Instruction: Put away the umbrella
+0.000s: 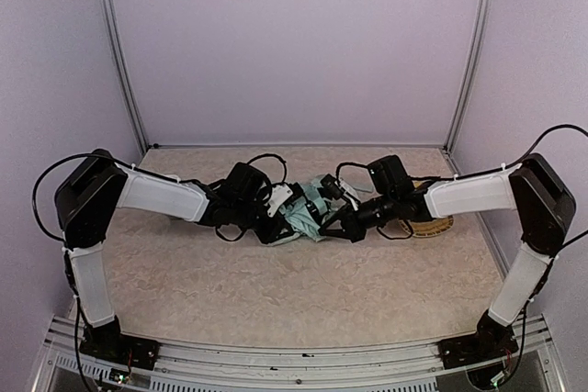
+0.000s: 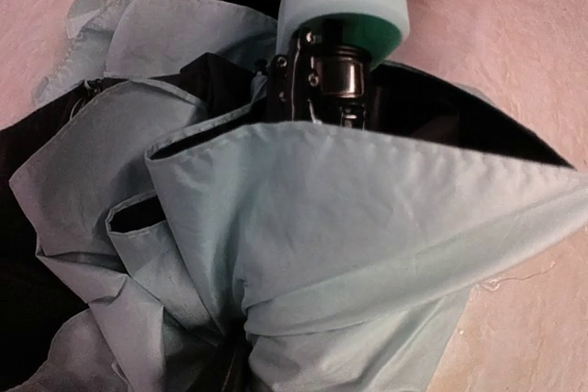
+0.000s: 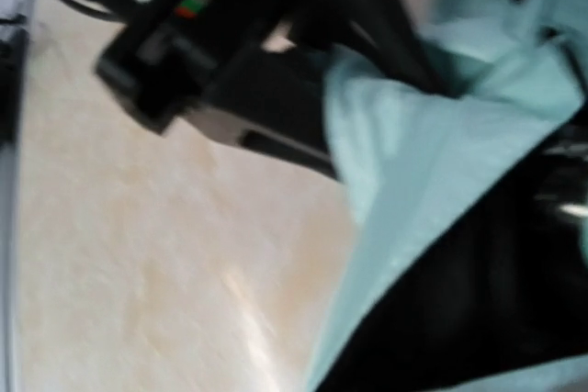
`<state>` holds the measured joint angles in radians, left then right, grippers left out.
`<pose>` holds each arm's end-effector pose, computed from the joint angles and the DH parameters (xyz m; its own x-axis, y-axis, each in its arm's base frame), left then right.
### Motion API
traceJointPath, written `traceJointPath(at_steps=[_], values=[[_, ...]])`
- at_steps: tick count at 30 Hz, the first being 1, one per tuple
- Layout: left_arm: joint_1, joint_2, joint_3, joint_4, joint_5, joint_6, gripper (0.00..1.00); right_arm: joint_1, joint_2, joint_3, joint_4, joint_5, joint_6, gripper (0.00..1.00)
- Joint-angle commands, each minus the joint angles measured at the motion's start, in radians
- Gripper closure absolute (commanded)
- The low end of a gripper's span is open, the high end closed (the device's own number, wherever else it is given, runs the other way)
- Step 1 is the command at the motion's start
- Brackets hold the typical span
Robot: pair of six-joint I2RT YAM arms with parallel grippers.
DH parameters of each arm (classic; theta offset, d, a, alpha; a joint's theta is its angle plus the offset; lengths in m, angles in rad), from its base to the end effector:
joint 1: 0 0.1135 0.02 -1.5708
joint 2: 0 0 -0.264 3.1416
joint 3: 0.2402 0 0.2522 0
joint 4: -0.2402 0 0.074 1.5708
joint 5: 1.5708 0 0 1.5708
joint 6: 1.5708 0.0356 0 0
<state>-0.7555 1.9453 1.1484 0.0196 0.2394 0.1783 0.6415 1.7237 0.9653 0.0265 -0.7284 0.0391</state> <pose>0.2913 -0.2860 0.1498 -0.3625 0.5781 -0.7310 0.8672 0.4966 -0.0373 0.2695 0.2309 0.1823 -0.5680 -0.3878 -0.7259 -0.8217 0.3170 0.4736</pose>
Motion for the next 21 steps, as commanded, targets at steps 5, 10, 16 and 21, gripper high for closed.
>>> traceJointPath(at_steps=[5, 10, 16, 21], values=[[0.077, -0.025, 0.058, 0.047, -0.04, -0.099, 1.0, 0.081, 0.045, 0.055, 0.14, -0.243, 0.057, 1.0], [0.029, 0.053, 0.102, -0.054, -0.047, 0.015, 1.0, 0.062, 0.001, 0.047, 0.293, -0.298, 0.152, 1.0], [-0.052, 0.112, 0.085, -0.123, 0.04, 0.138, 1.0, -0.05, 0.022, 0.047, 0.485, -0.227, 0.383, 1.0], [-0.084, 0.154, 0.099, -0.195, 0.129, 0.224, 1.0, -0.102, 0.087, 0.069, 0.499, -0.121, 0.492, 1.0]])
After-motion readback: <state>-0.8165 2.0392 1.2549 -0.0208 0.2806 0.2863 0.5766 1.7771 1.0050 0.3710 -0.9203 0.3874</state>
